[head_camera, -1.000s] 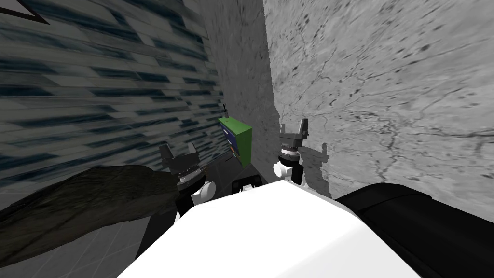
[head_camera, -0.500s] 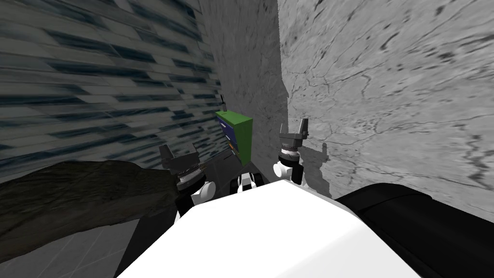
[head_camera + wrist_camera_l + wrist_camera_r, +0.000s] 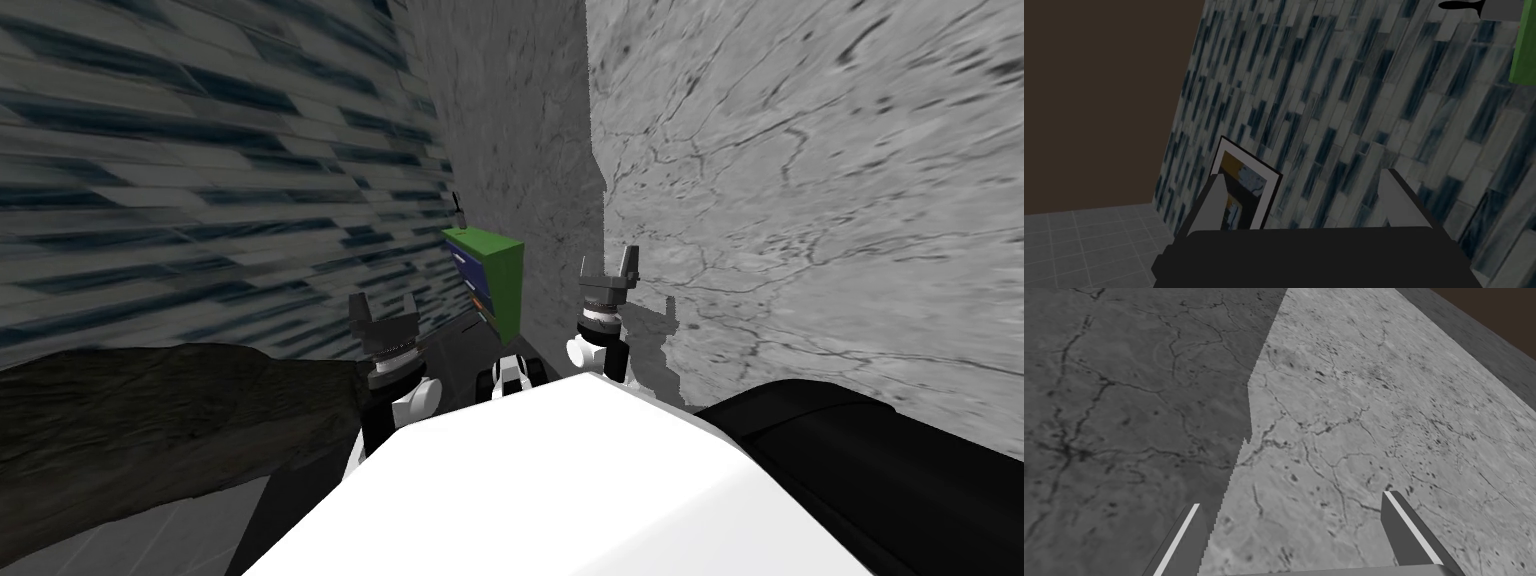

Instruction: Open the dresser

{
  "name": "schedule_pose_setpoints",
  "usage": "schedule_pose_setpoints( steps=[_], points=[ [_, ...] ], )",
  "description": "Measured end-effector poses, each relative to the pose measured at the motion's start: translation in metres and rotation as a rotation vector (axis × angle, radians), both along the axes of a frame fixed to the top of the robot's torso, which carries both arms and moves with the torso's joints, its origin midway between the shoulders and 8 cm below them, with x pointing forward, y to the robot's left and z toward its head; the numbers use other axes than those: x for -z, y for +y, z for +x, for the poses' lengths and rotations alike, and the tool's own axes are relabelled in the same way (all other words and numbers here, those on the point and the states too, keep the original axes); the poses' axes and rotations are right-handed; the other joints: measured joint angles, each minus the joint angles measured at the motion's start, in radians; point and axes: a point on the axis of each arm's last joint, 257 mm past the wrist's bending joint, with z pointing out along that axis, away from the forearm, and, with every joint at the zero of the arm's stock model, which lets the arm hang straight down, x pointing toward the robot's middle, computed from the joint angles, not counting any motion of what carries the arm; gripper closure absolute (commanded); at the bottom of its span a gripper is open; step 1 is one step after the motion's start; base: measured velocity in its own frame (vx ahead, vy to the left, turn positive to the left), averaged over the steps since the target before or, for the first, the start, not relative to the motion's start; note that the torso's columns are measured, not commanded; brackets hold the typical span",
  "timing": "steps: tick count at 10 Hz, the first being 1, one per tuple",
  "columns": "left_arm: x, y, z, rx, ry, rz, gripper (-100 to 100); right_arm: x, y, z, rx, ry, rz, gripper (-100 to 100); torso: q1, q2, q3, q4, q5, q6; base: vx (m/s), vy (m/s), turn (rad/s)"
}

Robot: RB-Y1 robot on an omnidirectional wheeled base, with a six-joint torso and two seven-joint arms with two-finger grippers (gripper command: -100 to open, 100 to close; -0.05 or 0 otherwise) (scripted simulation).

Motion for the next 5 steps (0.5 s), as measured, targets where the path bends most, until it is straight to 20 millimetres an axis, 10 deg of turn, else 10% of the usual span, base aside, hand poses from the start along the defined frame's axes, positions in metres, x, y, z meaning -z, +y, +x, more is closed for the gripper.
schedule_pose_setpoints(
  steps=[5],
  points=[
    [0.007, -0.029, 0.019, 0.106, 0.082, 0.071, -100, 0.0, 0.0, 0.0, 0.0, 0.0, 0.0, 0, 0.001, -0.002, -0.001, 0.0, 0.0, 0.0, 0.088, 0.092, -0.16]
  ],
)
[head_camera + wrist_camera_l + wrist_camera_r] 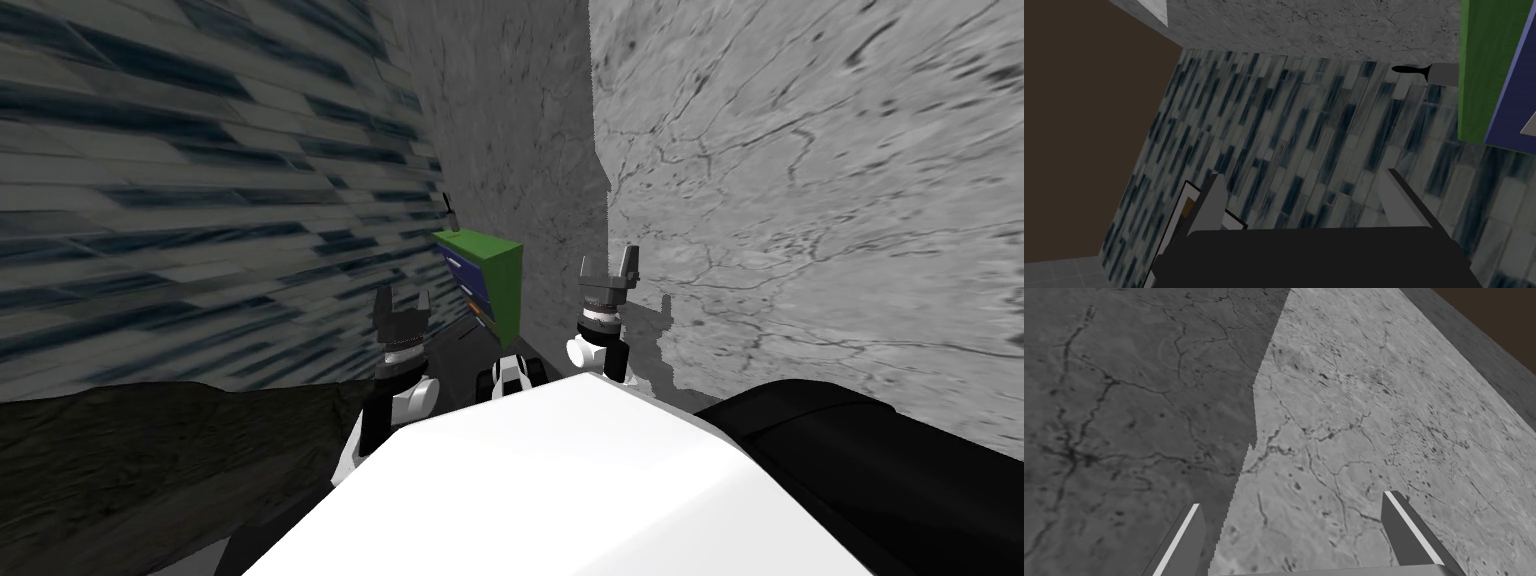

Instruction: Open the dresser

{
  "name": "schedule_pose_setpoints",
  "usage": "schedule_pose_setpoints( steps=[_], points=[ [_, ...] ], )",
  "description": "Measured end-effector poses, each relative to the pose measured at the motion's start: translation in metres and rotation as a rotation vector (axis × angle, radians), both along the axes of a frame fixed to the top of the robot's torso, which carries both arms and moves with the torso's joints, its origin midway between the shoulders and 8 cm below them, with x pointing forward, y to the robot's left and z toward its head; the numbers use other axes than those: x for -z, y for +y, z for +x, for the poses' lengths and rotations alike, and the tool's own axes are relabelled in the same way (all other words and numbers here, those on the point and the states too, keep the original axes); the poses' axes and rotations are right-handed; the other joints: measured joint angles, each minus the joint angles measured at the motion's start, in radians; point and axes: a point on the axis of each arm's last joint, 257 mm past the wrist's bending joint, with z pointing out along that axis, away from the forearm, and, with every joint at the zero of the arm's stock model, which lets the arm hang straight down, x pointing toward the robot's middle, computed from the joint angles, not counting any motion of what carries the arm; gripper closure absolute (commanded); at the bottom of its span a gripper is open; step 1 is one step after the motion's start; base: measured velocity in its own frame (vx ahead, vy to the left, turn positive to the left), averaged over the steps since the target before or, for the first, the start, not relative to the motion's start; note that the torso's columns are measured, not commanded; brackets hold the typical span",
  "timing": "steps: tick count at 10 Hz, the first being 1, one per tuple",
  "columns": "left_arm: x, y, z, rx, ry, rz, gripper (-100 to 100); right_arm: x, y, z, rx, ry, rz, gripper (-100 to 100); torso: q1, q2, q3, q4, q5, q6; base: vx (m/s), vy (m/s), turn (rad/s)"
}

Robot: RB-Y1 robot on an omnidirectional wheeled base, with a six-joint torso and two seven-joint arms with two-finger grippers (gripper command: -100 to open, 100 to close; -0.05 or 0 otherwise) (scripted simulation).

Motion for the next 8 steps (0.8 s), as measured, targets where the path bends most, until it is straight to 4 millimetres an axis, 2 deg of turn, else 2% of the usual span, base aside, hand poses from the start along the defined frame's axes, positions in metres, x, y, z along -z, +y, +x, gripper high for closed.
schedule_pose_setpoints(
  steps=[8],
  points=[
    [0.02, -0.04, 0.031, 0.124, 0.156, 0.073, -100, 0.0, 0.0, 0.0, 0.0, 0.0, 0.0, 0, 0.0, 0.002, 0.001, 0.0, 0.0, 0.0, 0.083, 0.114, -0.163]
  ],
)
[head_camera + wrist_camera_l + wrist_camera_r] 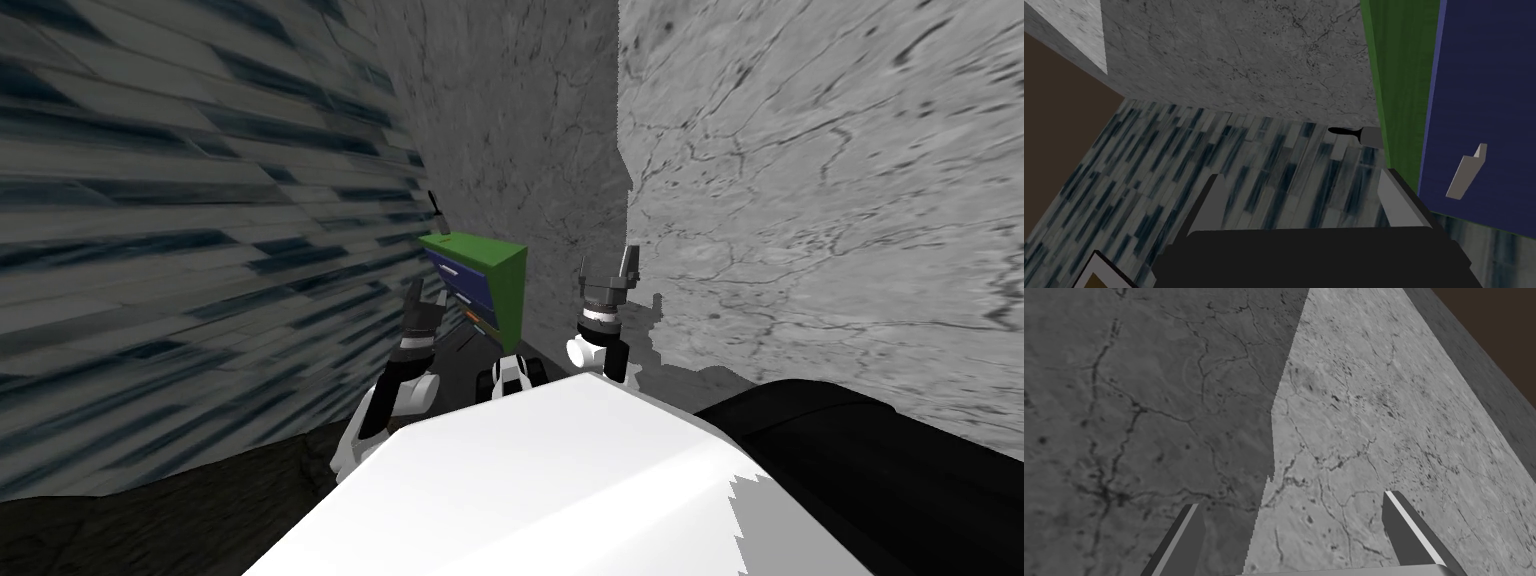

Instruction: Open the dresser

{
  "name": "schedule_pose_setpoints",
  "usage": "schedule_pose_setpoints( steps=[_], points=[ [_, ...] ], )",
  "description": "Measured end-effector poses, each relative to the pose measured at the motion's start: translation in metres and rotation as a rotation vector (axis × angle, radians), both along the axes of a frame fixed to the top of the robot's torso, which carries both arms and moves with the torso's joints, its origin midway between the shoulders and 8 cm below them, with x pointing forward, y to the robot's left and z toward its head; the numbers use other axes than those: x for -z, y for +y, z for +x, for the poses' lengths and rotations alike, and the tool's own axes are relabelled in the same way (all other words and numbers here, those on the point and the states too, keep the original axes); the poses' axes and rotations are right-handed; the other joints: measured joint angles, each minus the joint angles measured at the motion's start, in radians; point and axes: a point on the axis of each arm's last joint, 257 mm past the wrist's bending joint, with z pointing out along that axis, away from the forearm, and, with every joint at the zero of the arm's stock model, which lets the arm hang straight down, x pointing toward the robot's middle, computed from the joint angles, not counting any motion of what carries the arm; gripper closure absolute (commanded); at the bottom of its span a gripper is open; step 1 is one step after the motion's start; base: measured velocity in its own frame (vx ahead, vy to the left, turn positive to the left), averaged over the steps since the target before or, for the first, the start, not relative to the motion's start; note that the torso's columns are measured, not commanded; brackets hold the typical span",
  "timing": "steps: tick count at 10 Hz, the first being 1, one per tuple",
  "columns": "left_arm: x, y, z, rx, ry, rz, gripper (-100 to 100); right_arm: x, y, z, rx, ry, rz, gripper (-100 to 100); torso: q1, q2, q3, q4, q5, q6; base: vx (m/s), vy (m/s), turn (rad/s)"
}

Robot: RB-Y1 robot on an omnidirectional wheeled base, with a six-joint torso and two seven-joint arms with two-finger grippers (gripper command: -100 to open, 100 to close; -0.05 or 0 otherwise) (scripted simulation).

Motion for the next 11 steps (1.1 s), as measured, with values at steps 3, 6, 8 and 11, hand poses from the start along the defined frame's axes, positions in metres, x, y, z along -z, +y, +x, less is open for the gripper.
schedule_pose_setpoints(
  steps=[3, 6, 8, 11],
  points=[
    [0.008, -0.014, 0.009, 0.035, 0.058, 0.04, -100, 0.0, 0.0, 0.0, 0.0, 0.0, 0.0, 0, 0.0, 0.001, 0.001, 0.0, 0.0, 0.0, 0.055, 0.101, -0.164],
    [0.021, -0.023, 0.017, 0.064, 0.115, 0.088, -100, 0.0, 0.0, 0.0, 0.0, 0.0, 0.0, 0, 0.0, 0.0, 0.0, 0.0, 0.0, 0.0, 0.051, 0.1, -0.143],
    [0.029, -0.03, 0.02, 0.081, 0.154, 0.123, -100, 0.0, 0.0, 0.0, 0.0, 0.0, 0.0, 0, 0.001, -0.001, -0.001, 0.0, 0.0, 0.0, 0.06, 0.109, -0.145],
    [0.043, -0.038, 0.026, 0.101, 0.217, 0.188, -100, 0.0, 0.0, 0.0, 0.0, 0.0, 0.0, 0, 0.002, 0.001, 0.0, 0.0, 0.001, 0.0, 0.048, 0.132, -0.163]
  ],
)
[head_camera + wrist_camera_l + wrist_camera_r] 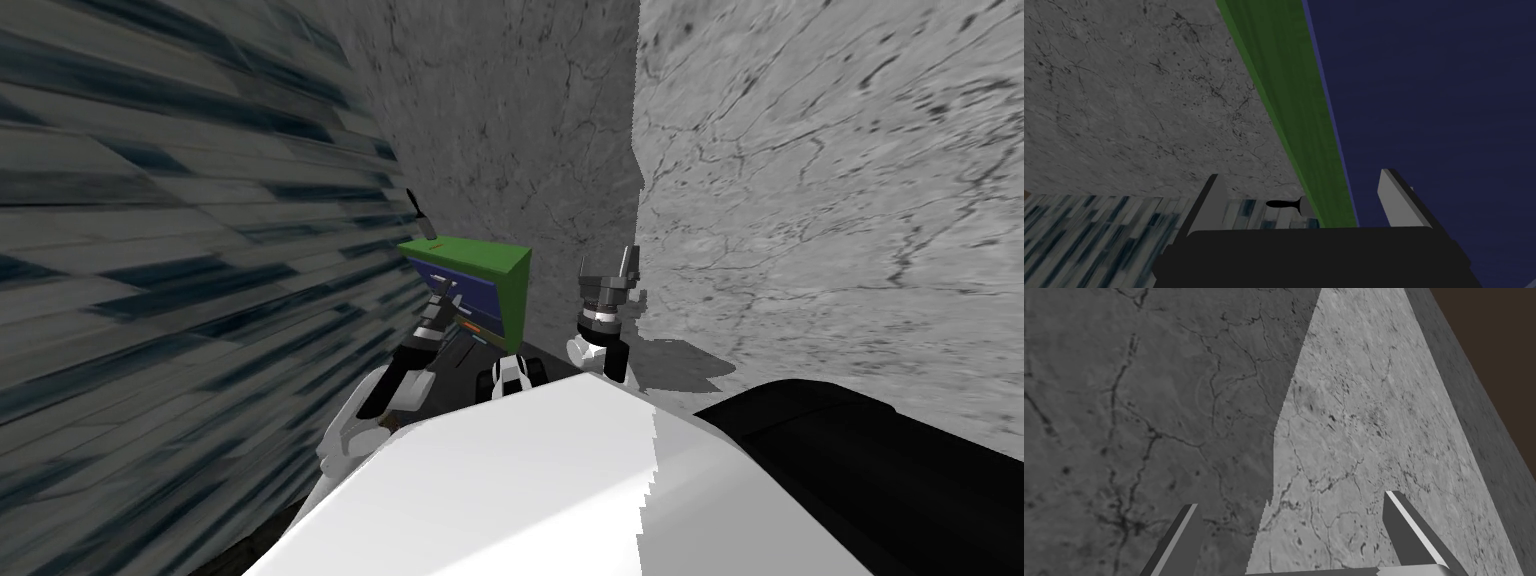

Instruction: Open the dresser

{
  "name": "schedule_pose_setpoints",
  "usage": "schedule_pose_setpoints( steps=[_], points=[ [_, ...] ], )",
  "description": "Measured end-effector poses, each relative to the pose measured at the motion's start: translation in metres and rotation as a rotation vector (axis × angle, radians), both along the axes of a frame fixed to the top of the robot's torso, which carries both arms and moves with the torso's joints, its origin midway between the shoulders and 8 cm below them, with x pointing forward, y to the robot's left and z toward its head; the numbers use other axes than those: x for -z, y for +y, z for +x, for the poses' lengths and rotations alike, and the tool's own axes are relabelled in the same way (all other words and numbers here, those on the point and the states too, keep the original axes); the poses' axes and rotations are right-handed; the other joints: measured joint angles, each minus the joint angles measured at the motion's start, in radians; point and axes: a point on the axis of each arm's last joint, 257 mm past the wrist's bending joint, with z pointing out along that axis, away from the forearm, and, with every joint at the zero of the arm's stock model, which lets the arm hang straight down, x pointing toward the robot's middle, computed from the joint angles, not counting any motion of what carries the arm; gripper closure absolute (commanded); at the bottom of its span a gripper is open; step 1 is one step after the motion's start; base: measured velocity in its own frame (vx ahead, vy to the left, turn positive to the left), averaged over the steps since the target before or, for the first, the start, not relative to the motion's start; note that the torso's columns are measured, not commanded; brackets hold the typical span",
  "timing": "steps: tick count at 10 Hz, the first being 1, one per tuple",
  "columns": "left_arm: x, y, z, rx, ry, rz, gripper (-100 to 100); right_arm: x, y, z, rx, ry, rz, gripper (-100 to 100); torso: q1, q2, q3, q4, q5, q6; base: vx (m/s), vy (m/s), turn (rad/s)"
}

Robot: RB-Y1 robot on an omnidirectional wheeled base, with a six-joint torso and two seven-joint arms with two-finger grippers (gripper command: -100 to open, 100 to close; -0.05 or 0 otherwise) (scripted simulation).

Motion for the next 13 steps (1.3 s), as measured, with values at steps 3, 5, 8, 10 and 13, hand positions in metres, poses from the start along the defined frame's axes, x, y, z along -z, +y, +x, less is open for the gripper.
schedule_pose_setpoints(
  steps=[3, 5, 8, 10, 13],
  points=[
    [0.019, -0.003, 0.007, 0.014, 0.064, 0.082, -100, 0.0, 0.0, 0.0, 0.0, 0.0, 0.0, 0, -0.003, -0.002, -0.001, -0.001, -0.001, 0.0, 0.064, 0.135, -0.188],
    [0.032, -0.005, 0.011, 0.018, 0.107, 0.141, -100, 0.0, 0.0, 0.0, 0.0, 0.0, 0.0, 0, -0.002, 0.0, 0.0, 0.0, 0.0, 0.0, 0.043, 0.138, -0.165],
    [0.05, 0.0, 0.017, 0.01, 0.168, 0.228, -100, 0.0, 0.0, 0.0, 0.0, 0.0, 0.0, 0, -0.002, -0.001, 0.0, 0.0, -0.001, 0.0, 0.033, 0.125, -0.163],
    [0.06, 0.006, 0.021, -0.002, 0.205, 0.278, -100, 0.0, 0.0, 0.0, 0.0, 0.0, 0.0, 0, -0.002, -0.001, -0.001, 0.0, -0.001, 0.0, 0.022, 0.12, -0.128],
    [0.072, 0.013, 0.025, -0.022, 0.245, 0.331, -100, 0.0, 0.0, 0.0, 0.0, 0.0, 0.0, 0, -0.003, -0.001, -0.001, 0.0, -0.001, 0.0, 0.019, 0.086, -0.097]
  ],
)
